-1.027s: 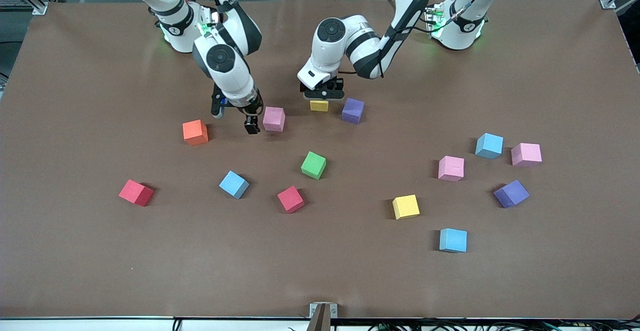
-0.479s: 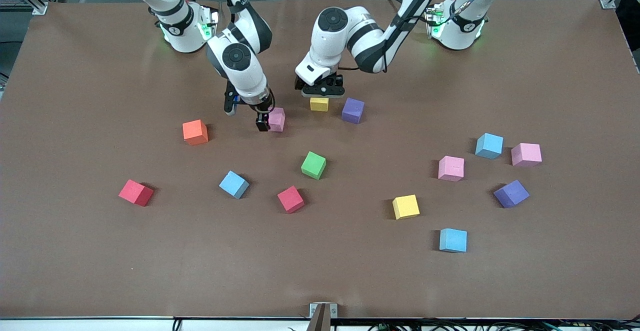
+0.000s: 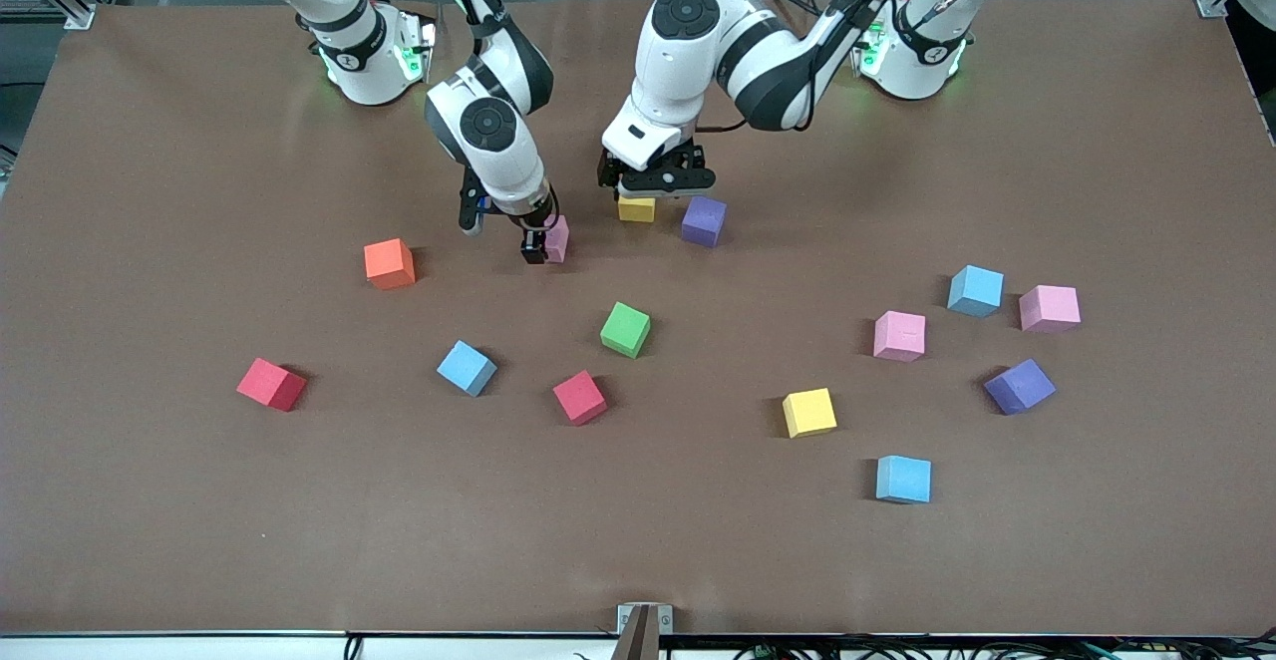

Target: Arrange 11 blocks into digit 3

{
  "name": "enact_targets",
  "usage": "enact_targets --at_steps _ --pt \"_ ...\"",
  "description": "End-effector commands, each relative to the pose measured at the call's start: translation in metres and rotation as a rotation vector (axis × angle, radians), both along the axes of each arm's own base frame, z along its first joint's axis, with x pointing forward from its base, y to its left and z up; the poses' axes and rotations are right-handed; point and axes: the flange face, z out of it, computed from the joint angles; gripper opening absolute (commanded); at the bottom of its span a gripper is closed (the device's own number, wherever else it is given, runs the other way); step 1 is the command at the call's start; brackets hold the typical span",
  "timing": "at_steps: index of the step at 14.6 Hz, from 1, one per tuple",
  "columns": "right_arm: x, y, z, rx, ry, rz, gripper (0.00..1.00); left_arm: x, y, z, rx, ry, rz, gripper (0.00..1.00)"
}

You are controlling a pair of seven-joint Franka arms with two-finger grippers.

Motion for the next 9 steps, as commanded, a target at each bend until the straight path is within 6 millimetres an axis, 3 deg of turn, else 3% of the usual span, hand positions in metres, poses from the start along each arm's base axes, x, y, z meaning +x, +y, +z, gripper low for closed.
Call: enact_targets --at_steps 1,6,9 --pt "-0.002 0.008 -0.001 0.002 -0.006 0.032 0.02 0.037 0.013 0.027 0.014 -0.009 0.047 1.0" --pt "-0.028 0.035 0.001 0.005 -0.005 0.089 0.0 0.102 0.062 0.045 0.027 -0.017 0.136 1.0" --pt "-0.046 0.054 0.003 0.01 -0.006 0.1 0.0 0.126 0.095 0.036 0.072 0.01 0.159 1.0"
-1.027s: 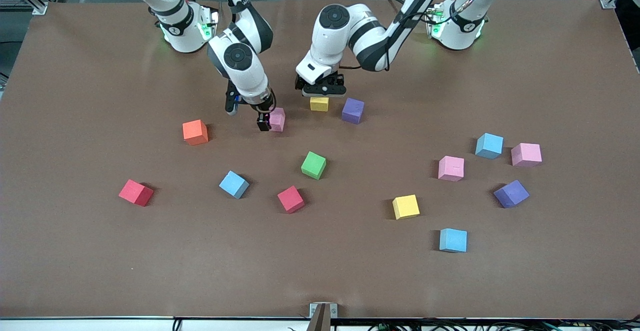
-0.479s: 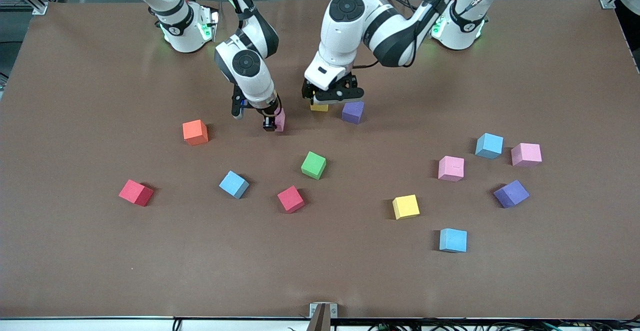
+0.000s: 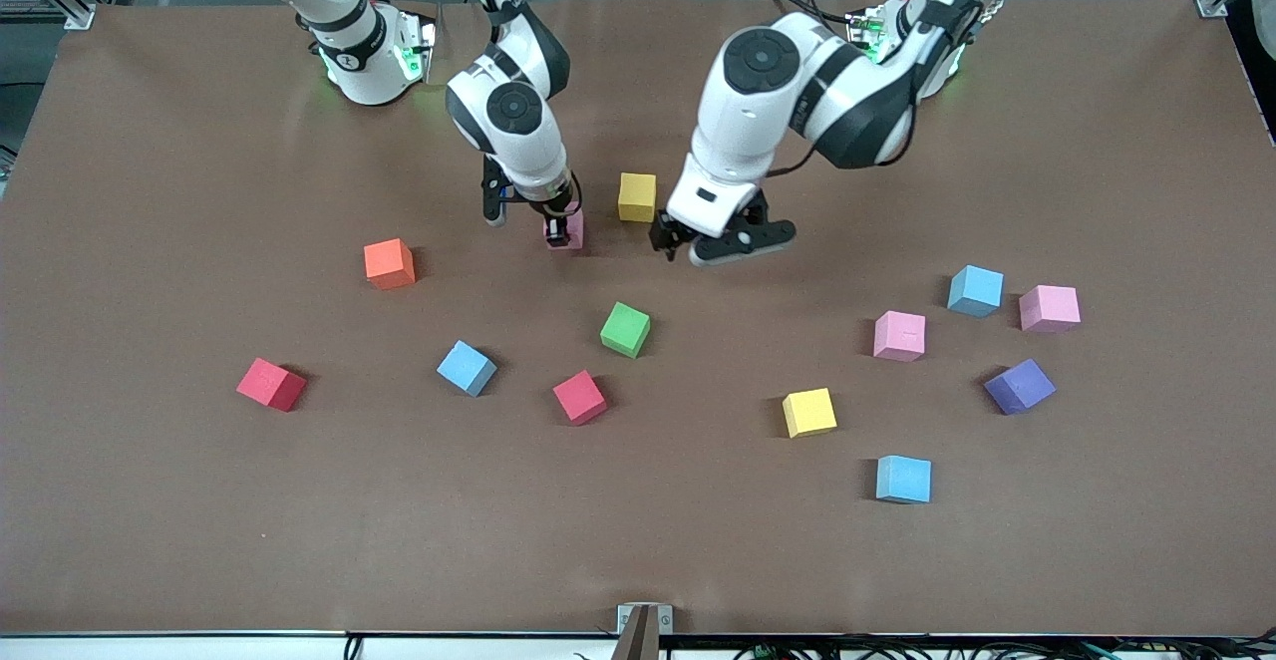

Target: Arrange 11 blocks into digit 3

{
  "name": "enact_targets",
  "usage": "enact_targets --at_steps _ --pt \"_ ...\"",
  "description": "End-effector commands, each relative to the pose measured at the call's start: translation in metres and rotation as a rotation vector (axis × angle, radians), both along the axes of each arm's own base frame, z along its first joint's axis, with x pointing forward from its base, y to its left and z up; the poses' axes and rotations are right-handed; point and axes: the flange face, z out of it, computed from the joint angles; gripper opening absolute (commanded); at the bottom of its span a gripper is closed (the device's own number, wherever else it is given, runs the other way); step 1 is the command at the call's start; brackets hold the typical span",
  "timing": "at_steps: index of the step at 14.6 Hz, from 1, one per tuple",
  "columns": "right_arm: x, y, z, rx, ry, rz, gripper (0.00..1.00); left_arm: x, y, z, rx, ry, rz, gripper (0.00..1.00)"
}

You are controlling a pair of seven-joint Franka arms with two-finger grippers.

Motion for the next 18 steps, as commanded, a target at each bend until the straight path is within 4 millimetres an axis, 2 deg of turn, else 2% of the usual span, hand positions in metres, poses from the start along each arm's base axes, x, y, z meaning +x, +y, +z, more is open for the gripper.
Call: enact_targets --at_steps 1,4,6,7,9,13,18 --pt "-0.02 0.02 0.001 0.003 0.0 0.007 0.0 0.021 0.021 -0.006 0.036 0.017 0.023 1.0" --pt "-0.025 0.029 0.004 0.009 -0.004 -0.013 0.0 0.049 0.062 -0.008 0.044 0.029 0.09 1.0" --pt "-0.027 0.036 0.007 0.017 -0.01 -0.015 0.0 0.055 0.076 -0.012 0.049 0.065 0.131 1.0" --pt "-0.028 0.037 0.008 0.019 -0.01 -0.015 0.0 0.052 0.08 -0.024 0.072 0.113 0.143 1.0" --pt "-0.031 0.042 0.01 0.023 -0.012 -0.004 0.0 0.043 0.08 -0.041 0.089 0.167 0.229 1.0" --pt "-0.038 0.047 0.008 0.015 -0.005 -0.011 0.0 0.022 0.07 -0.066 0.099 0.191 0.515 1.0" --pt "-0.039 0.047 0.007 0.013 -0.003 -0.009 0.0 -0.027 0.047 -0.108 0.064 0.201 0.804 1.0"
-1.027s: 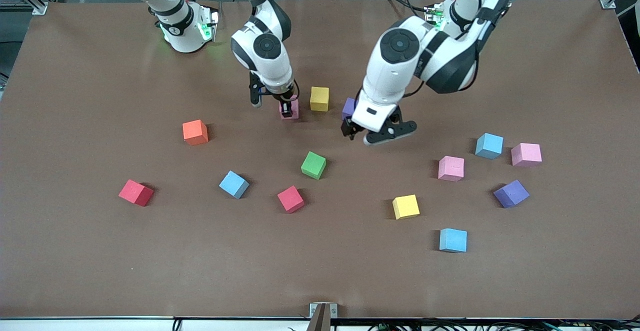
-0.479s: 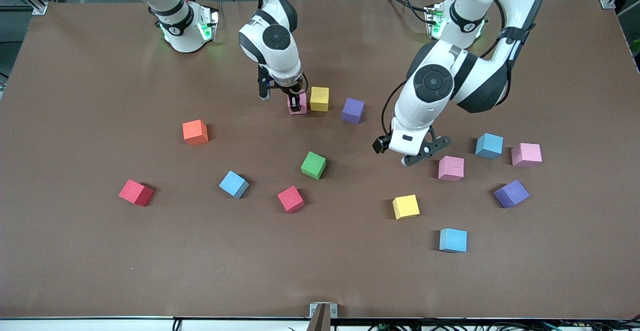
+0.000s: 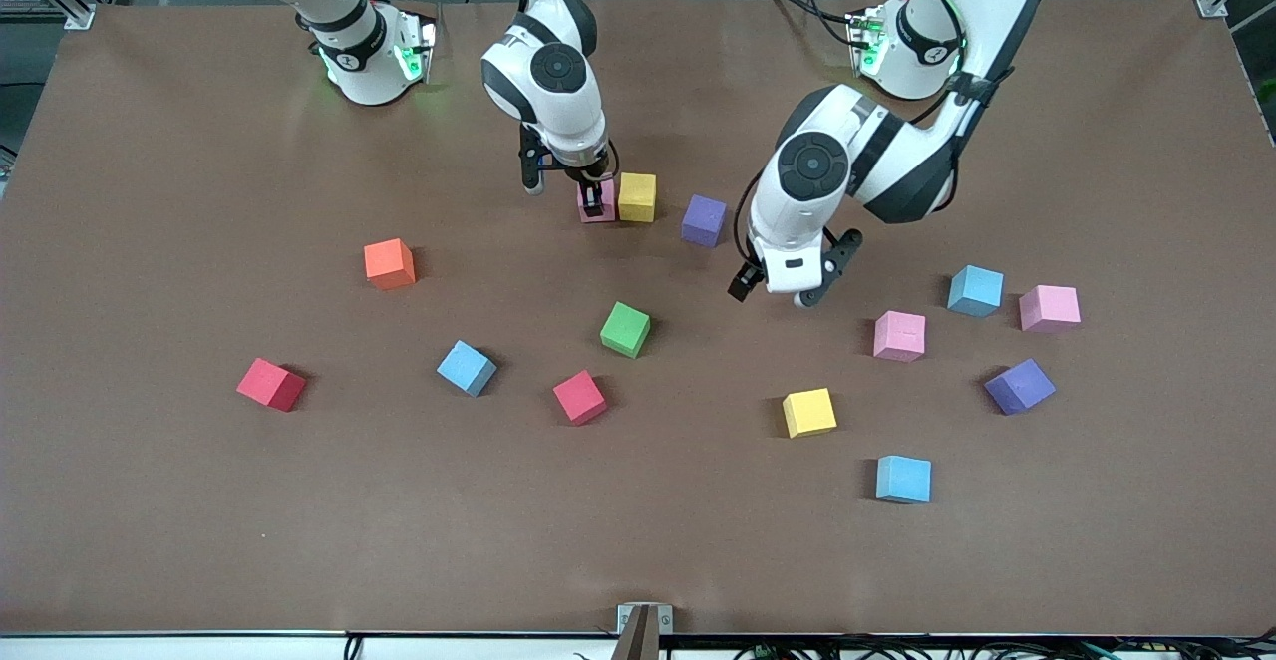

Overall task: Arrange 11 blocks into digit 3
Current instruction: 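Reach the left gripper to the purple cube and grasp it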

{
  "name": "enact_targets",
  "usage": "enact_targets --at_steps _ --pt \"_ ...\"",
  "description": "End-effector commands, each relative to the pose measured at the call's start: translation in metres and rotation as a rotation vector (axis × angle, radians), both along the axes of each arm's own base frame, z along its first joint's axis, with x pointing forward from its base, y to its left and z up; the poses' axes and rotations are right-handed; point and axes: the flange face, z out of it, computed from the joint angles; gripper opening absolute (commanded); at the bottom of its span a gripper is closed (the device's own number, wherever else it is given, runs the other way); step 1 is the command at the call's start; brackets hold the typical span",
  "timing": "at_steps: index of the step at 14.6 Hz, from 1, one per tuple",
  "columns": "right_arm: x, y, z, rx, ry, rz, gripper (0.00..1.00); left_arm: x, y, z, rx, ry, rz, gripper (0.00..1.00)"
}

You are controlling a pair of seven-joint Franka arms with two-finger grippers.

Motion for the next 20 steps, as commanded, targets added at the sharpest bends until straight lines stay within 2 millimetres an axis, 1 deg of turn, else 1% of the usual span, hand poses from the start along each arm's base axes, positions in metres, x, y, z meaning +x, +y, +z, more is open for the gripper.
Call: enact_targets --at_steps 1,3,4,5,9,11,13,14,16,20 --pt "-0.001 0.003 -0.004 -0.002 0.006 -0.021 0.0 -0.03 -0.008 -0.015 -0.009 -0.001 0.156 1.0" --pt "-0.001 0.003 -0.007 -0.003 0.007 -0.022 0.0 -0.048 -0.016 -0.024 -0.008 0.003 0.251 1.0" --pt "-0.001 0.005 -0.009 -0.004 0.008 -0.021 0.0 -0.063 -0.024 -0.029 0.0 0.01 0.275 1.0" --pt "0.0 0.006 -0.011 -0.008 0.011 -0.021 0.0 -0.07 -0.027 -0.033 -0.01 0.003 0.29 1.0" --pt "0.003 0.011 -0.012 -0.003 0.013 -0.027 0.0 -0.091 -0.026 -0.05 -0.009 0.006 0.35 1.0" --pt "0.003 0.011 -0.013 -0.004 0.014 -0.027 0.01 -0.096 -0.023 -0.056 -0.016 0.002 0.352 1.0" --pt "-0.001 0.014 -0.014 -0.005 0.015 -0.019 0.01 -0.102 -0.024 -0.062 -0.025 -0.001 0.37 1.0" --pt "-0.001 0.013 -0.014 -0.006 0.016 -0.019 0.01 -0.109 -0.029 -0.065 -0.022 0.003 0.359 1.0" --pt "-0.004 0.014 -0.016 -0.01 0.019 -0.015 0.01 -0.121 -0.028 -0.071 -0.004 0.014 0.344 1.0" --pt "-0.006 0.015 -0.016 -0.015 0.023 -0.01 0.01 -0.125 -0.028 -0.079 -0.029 0.005 0.349 1.0"
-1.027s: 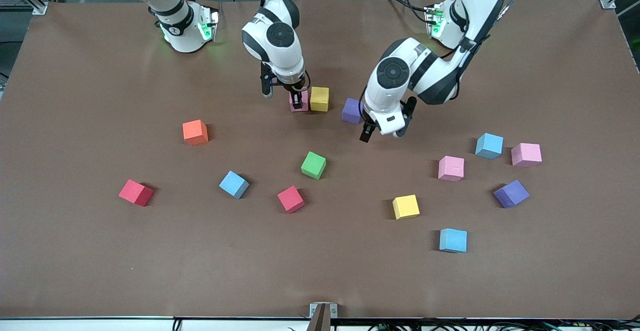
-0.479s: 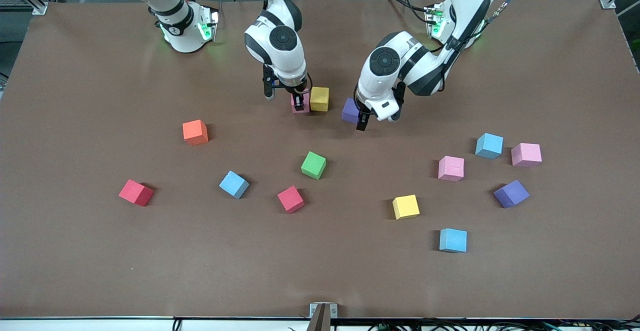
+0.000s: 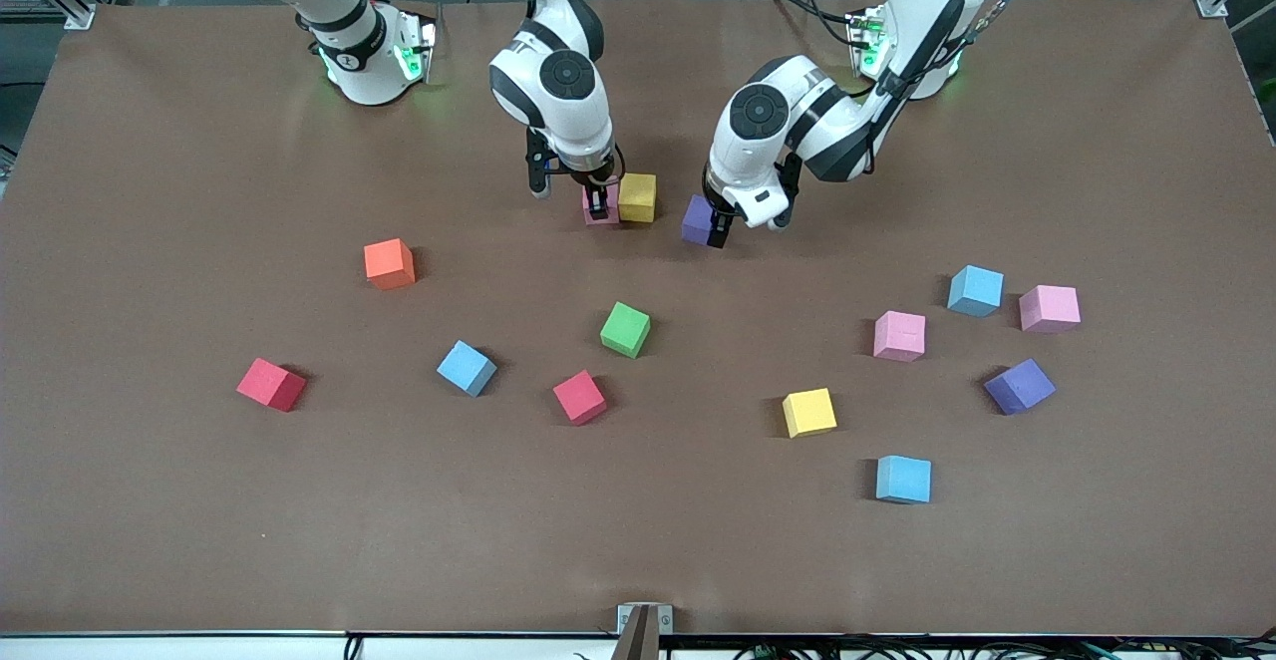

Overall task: Arrange 11 blocks into digit 3
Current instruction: 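Place the pink cube beside the yellow while the left gripper places purple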

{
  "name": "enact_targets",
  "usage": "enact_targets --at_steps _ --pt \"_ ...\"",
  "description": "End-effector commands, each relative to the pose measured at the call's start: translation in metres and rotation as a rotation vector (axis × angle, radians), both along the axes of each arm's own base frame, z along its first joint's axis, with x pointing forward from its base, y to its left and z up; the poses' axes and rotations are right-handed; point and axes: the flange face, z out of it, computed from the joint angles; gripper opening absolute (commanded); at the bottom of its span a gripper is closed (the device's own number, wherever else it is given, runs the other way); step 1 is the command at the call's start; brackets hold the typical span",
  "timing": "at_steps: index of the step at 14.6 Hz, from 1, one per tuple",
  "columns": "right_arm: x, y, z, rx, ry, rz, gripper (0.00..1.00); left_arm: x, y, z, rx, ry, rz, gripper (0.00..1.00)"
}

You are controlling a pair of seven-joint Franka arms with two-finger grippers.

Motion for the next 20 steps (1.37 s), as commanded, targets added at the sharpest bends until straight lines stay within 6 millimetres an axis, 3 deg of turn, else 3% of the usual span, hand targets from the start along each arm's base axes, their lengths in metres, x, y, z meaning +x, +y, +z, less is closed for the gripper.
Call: enact_targets --at_steps 1,4,8,10,12,16,18,20 --pt "-0.007 0.005 -0.007 -0.01 0.015 -0.012 0.01 -0.006 0.003 -0.004 -0.018 -0.014 0.017 0.96" --pt "-0.01 0.006 -0.008 -0.014 0.02 -0.008 0.01 -0.005 0.001 -0.011 -0.03 -0.013 0.02 0.64" --pt "-0.013 0.007 -0.009 -0.017 0.022 -0.004 0.01 -0.004 -0.004 -0.002 -0.035 -0.025 0.054 0.29" --pt "-0.014 0.007 -0.009 -0.018 0.022 -0.014 0.01 -0.009 -0.011 0.002 -0.036 -0.028 0.064 0.28" --pt "-0.014 0.007 -0.009 -0.018 0.022 -0.015 0.01 -0.01 -0.013 0.009 -0.04 -0.036 0.087 0.34" --pt "-0.017 0.009 -0.009 -0.018 0.022 -0.01 0.02 -0.009 -0.016 0.013 -0.016 -0.021 0.217 0.29" --pt "-0.017 0.009 -0.009 -0.018 0.022 -0.01 0.1 -0.016 -0.02 0.016 0.001 -0.008 0.278 0.3" --pt "-0.014 0.009 -0.007 -0.015 0.02 -0.013 0.32 -0.022 -0.024 0.016 0.007 0.002 0.321 0.3"
